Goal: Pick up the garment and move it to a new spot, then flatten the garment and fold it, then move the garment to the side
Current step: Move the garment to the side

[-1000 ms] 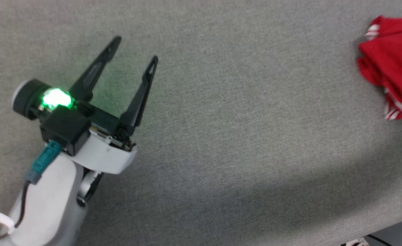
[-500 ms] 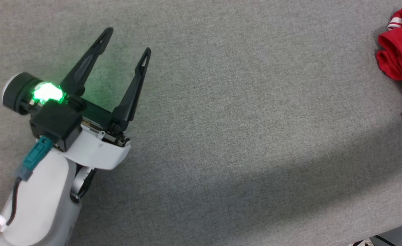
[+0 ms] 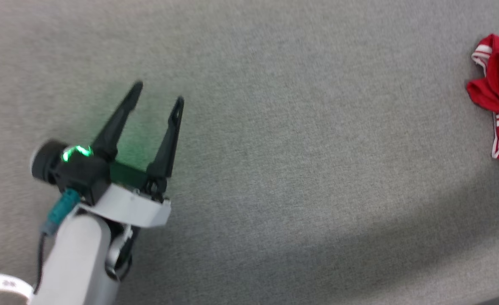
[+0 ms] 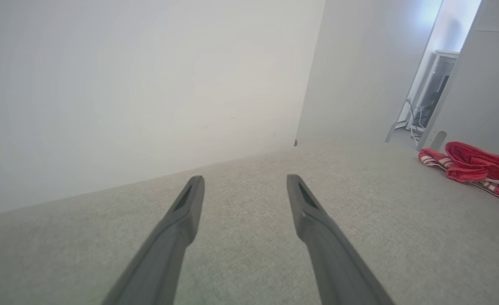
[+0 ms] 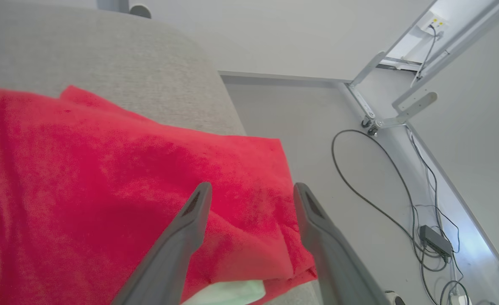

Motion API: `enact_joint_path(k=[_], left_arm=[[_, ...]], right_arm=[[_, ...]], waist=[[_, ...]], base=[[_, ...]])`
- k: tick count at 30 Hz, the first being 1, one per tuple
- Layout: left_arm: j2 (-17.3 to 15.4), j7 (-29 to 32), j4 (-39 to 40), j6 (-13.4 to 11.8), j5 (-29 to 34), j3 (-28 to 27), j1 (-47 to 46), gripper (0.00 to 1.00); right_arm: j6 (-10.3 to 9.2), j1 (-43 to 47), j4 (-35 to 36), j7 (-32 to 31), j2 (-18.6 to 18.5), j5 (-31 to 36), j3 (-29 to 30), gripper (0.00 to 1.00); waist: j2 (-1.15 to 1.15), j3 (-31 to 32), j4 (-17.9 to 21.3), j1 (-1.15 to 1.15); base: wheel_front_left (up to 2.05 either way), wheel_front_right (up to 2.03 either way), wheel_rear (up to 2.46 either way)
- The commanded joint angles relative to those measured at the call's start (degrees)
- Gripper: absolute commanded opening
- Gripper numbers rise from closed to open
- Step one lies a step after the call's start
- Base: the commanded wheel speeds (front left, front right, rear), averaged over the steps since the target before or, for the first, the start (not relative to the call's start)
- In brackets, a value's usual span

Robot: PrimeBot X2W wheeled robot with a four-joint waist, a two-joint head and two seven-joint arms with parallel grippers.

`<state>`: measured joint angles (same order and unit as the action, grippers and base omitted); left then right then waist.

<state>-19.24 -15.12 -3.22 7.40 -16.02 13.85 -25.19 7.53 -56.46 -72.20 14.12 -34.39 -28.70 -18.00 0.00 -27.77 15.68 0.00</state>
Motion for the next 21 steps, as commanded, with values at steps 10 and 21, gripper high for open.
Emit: enact_joint_path(k=[10,21], left_arm=[[5.7,0.0,-2.8,0.1,1.4,-6.4,11.1,1.00],[8.9,0.0,-5.9,0.1,0.2,-11.9,19.1,1.00]], right_arm=[[-0.10,8.8,6.9,0.9,4.0,-2.1,-4.4,1.00],[-0.10,19.6,21.0,1.1,7.2,0.4,-2.7,1.00]], waist=[[0.00,10.8,-6.8,0.00],[0.00,18.1,-12.8,0.00]], base=[[0.00,0.00,0.00],[0.00,0.00,0.00]])
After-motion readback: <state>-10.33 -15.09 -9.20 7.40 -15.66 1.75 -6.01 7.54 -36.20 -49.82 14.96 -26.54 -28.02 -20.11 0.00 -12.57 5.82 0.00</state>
